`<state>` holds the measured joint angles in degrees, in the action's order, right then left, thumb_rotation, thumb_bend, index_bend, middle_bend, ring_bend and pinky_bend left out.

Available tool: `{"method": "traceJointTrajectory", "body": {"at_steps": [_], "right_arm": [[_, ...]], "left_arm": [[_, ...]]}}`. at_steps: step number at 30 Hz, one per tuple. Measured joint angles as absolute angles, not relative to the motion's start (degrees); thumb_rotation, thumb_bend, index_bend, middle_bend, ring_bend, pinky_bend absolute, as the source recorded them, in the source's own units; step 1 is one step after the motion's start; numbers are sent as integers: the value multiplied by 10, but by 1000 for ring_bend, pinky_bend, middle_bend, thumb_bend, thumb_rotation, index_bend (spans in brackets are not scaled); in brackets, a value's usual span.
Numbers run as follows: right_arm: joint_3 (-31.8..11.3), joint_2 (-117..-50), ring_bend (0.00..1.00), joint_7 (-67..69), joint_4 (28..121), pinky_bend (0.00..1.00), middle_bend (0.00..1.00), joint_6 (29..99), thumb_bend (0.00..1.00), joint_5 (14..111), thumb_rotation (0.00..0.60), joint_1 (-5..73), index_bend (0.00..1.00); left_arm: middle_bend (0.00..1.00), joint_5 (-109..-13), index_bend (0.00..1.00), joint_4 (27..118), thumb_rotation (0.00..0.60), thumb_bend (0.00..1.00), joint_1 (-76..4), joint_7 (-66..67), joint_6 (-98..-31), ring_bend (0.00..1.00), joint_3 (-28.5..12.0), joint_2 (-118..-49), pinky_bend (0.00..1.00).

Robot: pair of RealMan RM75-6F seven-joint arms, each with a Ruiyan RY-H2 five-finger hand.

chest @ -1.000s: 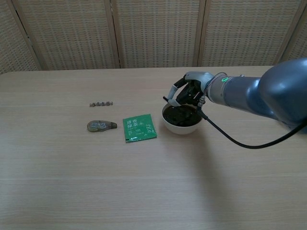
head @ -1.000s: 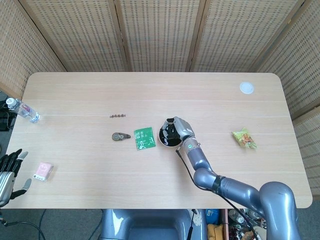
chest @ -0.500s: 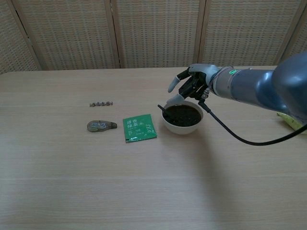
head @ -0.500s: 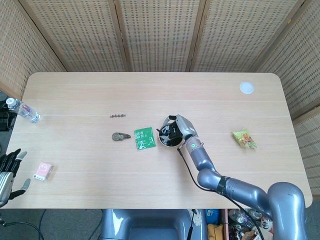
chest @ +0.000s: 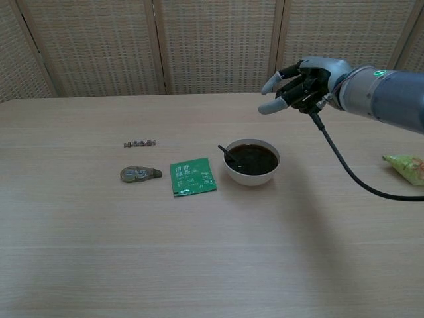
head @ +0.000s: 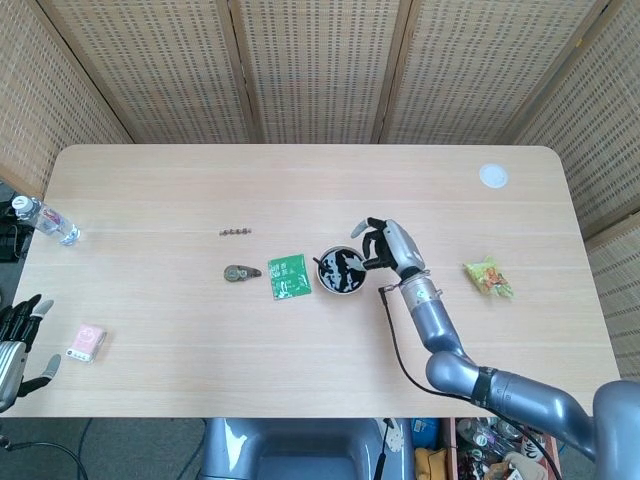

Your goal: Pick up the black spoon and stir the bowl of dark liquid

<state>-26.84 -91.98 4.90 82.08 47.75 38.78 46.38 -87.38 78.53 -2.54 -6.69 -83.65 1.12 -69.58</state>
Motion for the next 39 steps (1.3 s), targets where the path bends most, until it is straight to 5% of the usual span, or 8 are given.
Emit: {"method": "traceJointTrajectory", "body": {"at_steps": [16,21,26,39], "right_arm": [[-189,-856,531,23,897,886,547,669,314,570,600,350,509],[-147,-845,433,-3,911,706,492,752,314,645,600,304,508],[-104,-835,272,-39,916,404,386,816,314,715,600,262,498],[-21,-817,17,-116,912,101,149,887,314,805,600,178,303]], "left_arm": [[0,-879,0,809,600,391,-28,-45,-846,0,7,-688,0],[0,-884,0,812,600,392,-27,-44,-857,0,5,-688,0],[0,-893,0,817,600,391,-25,-43,-869,0,6,-687,0],[0,-907,0,828,600,390,-11,-29,-897,0,11,-683,0]]}}
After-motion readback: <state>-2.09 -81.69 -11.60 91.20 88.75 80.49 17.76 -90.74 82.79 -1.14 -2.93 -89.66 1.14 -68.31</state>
